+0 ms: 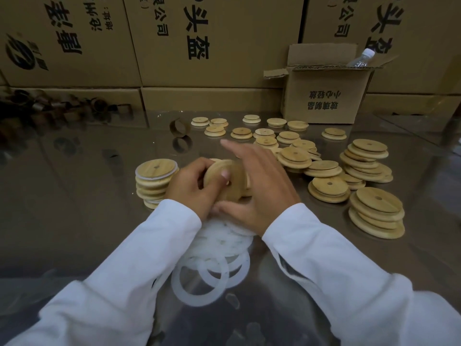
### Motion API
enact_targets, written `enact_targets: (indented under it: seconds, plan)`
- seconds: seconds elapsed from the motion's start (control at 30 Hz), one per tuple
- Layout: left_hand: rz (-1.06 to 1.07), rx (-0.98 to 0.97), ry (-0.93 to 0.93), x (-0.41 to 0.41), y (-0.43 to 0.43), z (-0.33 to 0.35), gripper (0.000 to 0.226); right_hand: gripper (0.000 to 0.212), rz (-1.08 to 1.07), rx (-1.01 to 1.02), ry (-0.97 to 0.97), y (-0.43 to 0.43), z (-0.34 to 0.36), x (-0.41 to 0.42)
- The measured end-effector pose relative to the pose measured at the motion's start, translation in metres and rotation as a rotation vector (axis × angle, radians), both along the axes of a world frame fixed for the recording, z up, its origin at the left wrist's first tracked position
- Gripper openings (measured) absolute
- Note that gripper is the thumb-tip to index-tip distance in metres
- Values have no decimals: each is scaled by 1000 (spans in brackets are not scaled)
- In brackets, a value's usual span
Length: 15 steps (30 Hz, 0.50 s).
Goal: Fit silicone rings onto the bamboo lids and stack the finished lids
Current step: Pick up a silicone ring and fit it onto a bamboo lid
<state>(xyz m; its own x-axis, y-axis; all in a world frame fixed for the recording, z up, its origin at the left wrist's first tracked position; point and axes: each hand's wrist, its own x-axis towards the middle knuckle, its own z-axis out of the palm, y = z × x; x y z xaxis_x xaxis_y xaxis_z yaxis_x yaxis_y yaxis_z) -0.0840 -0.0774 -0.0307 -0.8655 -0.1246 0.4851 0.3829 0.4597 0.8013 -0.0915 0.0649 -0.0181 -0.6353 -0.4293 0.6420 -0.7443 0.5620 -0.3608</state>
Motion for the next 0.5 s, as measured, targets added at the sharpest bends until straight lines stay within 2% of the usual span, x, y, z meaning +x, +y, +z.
enact_targets:
  seconds: [0.03,0.1,0.17,0.23,0.33,0.5]
  plan:
    - [15,36,5,-1,-1,0,11,81,-21,-49,-45,3,2,-1]
    - [49,111,21,-2,-1,2,10,59,-89,-133,-103,11,1,-5]
    - [74,163,38,-2,-2,3,11,30,-170,-100,-157,17,-2,-10]
    - [90,171,51,-2,-2,3,14,13,-187,17,-242,18,-6,-14]
    - [86,156,44,-2,-1,3,12,12,-144,202,-358,18,-12,-17]
    - [89,157,34,-3,-2,1,14,9,-117,159,-456,23,-15,-20]
